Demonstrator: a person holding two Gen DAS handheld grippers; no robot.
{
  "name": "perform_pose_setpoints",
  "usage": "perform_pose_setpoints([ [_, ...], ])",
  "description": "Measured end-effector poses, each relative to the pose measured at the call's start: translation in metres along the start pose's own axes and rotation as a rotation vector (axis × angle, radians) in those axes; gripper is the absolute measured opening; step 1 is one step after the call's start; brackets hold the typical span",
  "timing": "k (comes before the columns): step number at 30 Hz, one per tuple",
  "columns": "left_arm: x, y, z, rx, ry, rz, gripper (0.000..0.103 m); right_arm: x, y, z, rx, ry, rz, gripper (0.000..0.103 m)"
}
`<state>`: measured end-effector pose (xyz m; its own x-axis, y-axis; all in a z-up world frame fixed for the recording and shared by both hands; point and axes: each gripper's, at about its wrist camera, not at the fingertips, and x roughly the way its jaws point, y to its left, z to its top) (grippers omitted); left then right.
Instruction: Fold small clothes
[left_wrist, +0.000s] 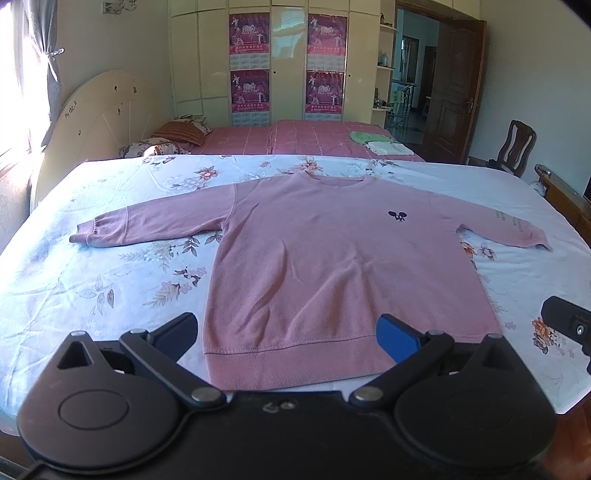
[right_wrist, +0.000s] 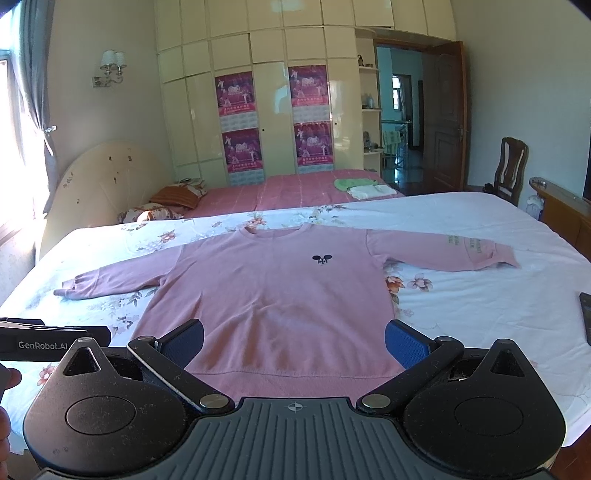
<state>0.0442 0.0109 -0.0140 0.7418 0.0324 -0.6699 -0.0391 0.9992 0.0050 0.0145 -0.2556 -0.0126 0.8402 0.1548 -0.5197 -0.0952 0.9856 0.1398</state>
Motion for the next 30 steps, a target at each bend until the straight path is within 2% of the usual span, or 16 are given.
perform_pose_setpoints([
  [14,0.019,0.0,0.012,0.004,0.011,0.009,0.103,0.022,-0.004,0.009,-0.003,0.007,-0.009,0.103],
  [30,0.072,-0.018,0.038,0.024,0.032,0.019,0.103,0.075,-0.035,0.027,0.007,0.042,-0.046,0.103],
])
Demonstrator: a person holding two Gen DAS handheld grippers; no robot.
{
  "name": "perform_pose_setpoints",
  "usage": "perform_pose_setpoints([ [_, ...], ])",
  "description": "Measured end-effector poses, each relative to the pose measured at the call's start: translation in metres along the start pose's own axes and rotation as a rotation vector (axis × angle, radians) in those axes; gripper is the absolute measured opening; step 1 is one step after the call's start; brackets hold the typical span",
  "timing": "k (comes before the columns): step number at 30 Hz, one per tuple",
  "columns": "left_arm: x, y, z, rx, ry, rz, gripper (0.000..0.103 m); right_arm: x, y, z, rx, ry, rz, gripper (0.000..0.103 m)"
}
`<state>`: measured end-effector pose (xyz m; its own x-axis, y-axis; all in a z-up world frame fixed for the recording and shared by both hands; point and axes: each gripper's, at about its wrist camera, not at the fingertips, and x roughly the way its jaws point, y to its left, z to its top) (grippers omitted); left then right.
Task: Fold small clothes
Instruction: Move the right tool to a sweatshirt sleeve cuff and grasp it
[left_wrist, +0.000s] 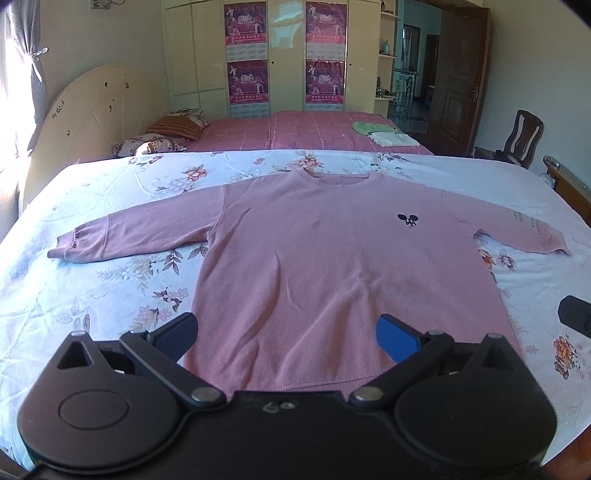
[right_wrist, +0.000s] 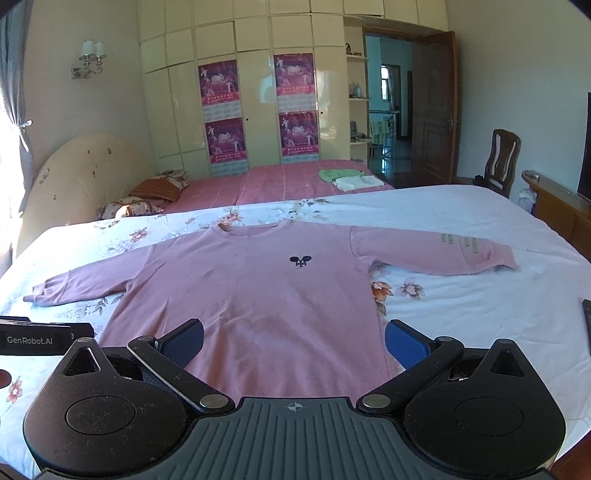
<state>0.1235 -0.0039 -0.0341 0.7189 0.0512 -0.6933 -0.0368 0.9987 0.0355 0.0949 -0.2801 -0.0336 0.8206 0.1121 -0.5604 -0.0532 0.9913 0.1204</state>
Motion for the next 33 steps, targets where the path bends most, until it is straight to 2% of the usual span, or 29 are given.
perform_pose_setpoints([
  [8,0.037,-0.016,0.023,0.002,0.015,0.02,0.103,0.04,-0.025,0.018,-0.003,0.011,-0.035,0.103],
  [17,0.083,-0.046,0.051,0.009,0.036,0.031,0.103,0.089,-0.074,0.042,0.003,0.03,-0.067,0.103],
  [26,0.145,-0.087,0.073,0.023,0.074,0.004,0.103,0.156,-0.145,0.059,0.041,0.053,-0.096,0.103],
  [33,0.196,-0.114,0.087,0.04,0.102,0.015,0.102,0.213,-0.219,0.067,0.121,0.081,-0.179,0.102],
])
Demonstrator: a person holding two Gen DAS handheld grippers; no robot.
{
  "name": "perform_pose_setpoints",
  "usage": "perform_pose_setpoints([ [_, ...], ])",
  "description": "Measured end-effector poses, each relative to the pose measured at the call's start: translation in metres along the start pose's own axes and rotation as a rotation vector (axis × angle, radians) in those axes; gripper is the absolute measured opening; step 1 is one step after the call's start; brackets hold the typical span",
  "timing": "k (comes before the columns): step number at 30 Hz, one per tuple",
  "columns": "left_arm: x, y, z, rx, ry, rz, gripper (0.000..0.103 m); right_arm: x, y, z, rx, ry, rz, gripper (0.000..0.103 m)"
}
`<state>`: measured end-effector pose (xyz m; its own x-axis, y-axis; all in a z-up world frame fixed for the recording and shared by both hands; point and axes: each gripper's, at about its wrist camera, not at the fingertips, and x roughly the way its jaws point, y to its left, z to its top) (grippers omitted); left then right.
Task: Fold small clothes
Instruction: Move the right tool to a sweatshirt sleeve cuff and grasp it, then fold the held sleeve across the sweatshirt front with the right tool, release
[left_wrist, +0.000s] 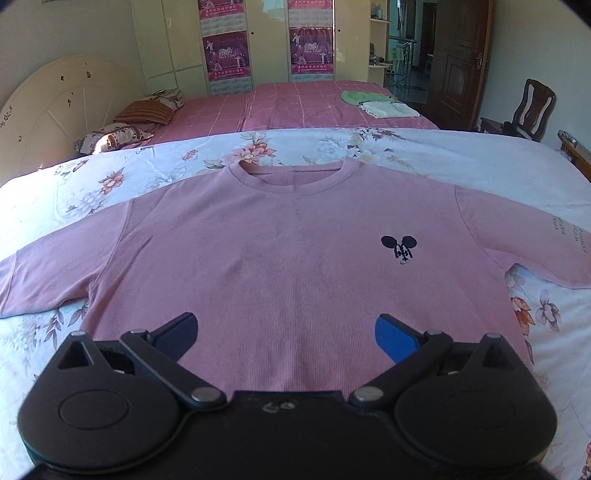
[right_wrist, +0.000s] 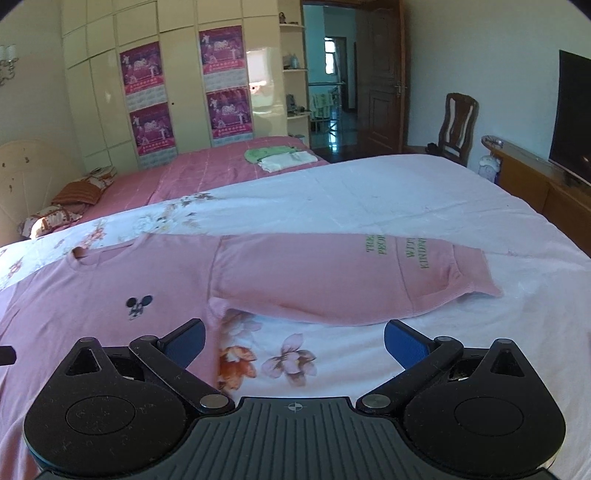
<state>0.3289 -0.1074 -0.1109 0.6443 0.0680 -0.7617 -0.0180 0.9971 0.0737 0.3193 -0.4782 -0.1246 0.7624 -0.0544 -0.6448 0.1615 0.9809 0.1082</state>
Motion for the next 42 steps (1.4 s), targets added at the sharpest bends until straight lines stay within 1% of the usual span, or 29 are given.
perform_pose_setpoints([
  [5,0.029,-0.012,0.011,-0.007,0.022,-0.003,0.101,0.037,-0.052,0.013,0.069,0.013,-0.077,0.102],
  [10,0.056,-0.024,0.023,-0.002,0.017,0.013,0.101,0.07,-0.094,0.02,0.149,0.037,-0.144,0.101],
  [11,0.061,-0.026,0.025,-0.003,0.02,0.016,0.101,0.075,-0.101,0.02,0.159,0.044,-0.159,0.096],
  [12,0.064,-0.028,0.026,-0.002,0.022,0.02,0.1,0.081,-0.108,0.02,0.175,0.058,-0.17,0.074],
  [13,0.068,-0.03,0.028,0.001,0.026,0.021,0.1,0.085,-0.116,0.019,0.201,0.075,-0.18,0.063],
  [16,0.074,-0.033,0.029,0.002,0.034,0.021,0.1,0.091,-0.137,0.017,0.276,0.089,-0.189,0.063],
  [18,0.078,-0.035,0.03,0.006,0.038,0.02,0.099,0.097,-0.145,0.016,0.309,0.092,-0.179,0.063],
  [20,0.08,-0.035,0.03,0.01,0.039,0.015,0.097,0.099,-0.15,0.017,0.329,0.092,-0.187,0.063],
  [21,0.081,-0.036,0.03,0.012,0.039,0.012,0.092,0.1,-0.153,0.017,0.337,0.087,-0.185,0.063],
  [22,0.081,-0.035,0.03,0.013,0.042,0.009,0.084,0.101,-0.153,0.018,0.341,0.08,-0.182,0.059],
  [23,0.082,-0.034,0.03,0.013,0.049,0.001,0.079,0.101,-0.154,0.018,0.343,0.079,-0.185,0.053],
  [24,0.083,-0.033,0.03,0.011,0.059,-0.009,0.073,0.103,-0.157,0.02,0.352,0.08,-0.185,0.038],
  [25,0.084,-0.032,0.029,0.006,0.072,-0.014,0.073,0.104,-0.158,0.02,0.363,0.08,-0.189,0.028],
  [27,0.084,-0.029,0.029,-0.001,0.076,-0.008,0.073,0.106,-0.161,0.022,0.377,0.073,-0.196,0.025],
  [29,0.083,-0.027,0.029,0.002,0.07,0.002,0.073,0.106,-0.16,0.024,0.37,0.067,-0.202,0.021],
  [30,0.083,-0.025,0.03,0.003,0.068,0.004,0.073,0.107,-0.158,0.025,0.363,0.062,-0.203,0.013],
  [31,0.083,-0.024,0.031,0.003,0.068,0.004,0.072,0.105,-0.155,0.026,0.354,0.052,-0.2,0.009],
  [34,0.082,-0.02,0.033,-0.001,0.067,-0.004,0.069,0.096,-0.143,0.034,0.288,0.008,-0.186,0.009],
  [36,0.08,-0.016,0.034,-0.008,0.057,-0.026,0.066,0.09,-0.128,0.043,0.253,-0.021,-0.151,0.009],
  [38,0.077,-0.011,0.036,-0.023,0.044,-0.053,0.063,0.085,-0.106,0.052,0.194,-0.058,-0.116,0.009],
  [40,0.074,-0.004,0.036,-0.044,0.028,-0.096,0.059,0.085,-0.079,0.061,0.143,-0.078,-0.064,0.009],
  [42,0.07,0.005,0.038,-0.061,0.015,-0.122,0.058,0.083,-0.05,0.068,0.104,-0.099,0.002,0.009],
])
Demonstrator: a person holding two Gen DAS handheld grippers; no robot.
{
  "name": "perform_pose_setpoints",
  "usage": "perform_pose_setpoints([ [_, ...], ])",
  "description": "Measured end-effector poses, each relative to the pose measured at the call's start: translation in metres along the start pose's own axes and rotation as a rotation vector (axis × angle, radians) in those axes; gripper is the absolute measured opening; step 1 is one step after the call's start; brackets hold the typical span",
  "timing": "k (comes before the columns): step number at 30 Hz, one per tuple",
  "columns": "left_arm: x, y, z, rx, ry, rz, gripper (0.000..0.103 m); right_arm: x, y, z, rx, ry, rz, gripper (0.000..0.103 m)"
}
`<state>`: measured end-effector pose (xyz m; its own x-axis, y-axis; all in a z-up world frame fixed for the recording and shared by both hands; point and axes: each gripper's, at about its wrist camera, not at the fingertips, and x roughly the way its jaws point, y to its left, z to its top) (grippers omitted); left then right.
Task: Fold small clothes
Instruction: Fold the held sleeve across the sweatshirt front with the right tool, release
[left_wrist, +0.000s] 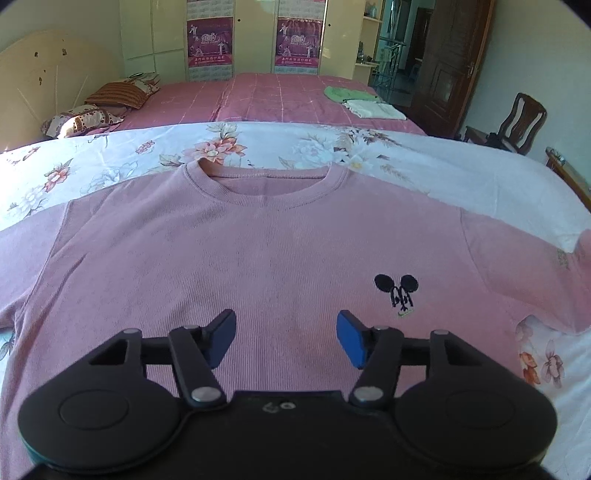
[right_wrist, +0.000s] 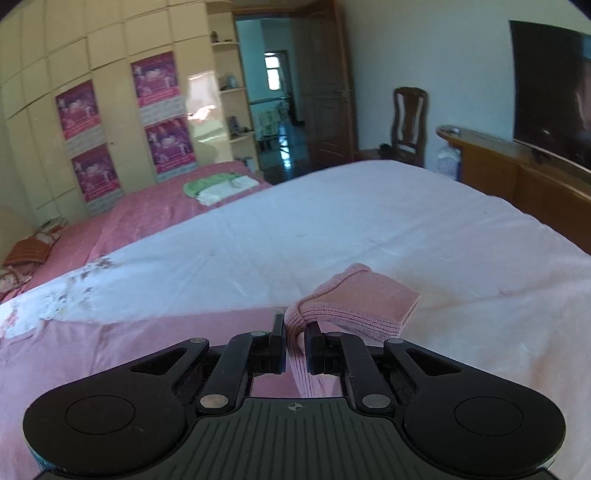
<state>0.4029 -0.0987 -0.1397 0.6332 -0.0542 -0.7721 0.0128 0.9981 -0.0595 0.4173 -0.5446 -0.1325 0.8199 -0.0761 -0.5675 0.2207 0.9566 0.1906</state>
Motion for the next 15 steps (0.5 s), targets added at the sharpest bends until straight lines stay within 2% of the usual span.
perform_pose_setpoints([
  [4,-0.009,0.023,0.004,-0.022,-0.018,0.019,0.058,0.001,0.075,0.002,-0.081,-0.019,0.147,0.009],
  [8,-0.016,0.06,0.005,-0.06,-0.03,0.056,0.058,0.006,0.167,-0.013,-0.184,-0.005,0.314,0.009],
  [11,-0.015,0.088,0.003,-0.08,-0.027,0.074,0.058,0.011,0.232,-0.04,-0.262,0.036,0.399,0.008],
  [15,-0.005,0.118,0.003,-0.087,0.0,0.052,0.058,0.034,0.302,-0.089,-0.347,0.162,0.479,0.009],
])
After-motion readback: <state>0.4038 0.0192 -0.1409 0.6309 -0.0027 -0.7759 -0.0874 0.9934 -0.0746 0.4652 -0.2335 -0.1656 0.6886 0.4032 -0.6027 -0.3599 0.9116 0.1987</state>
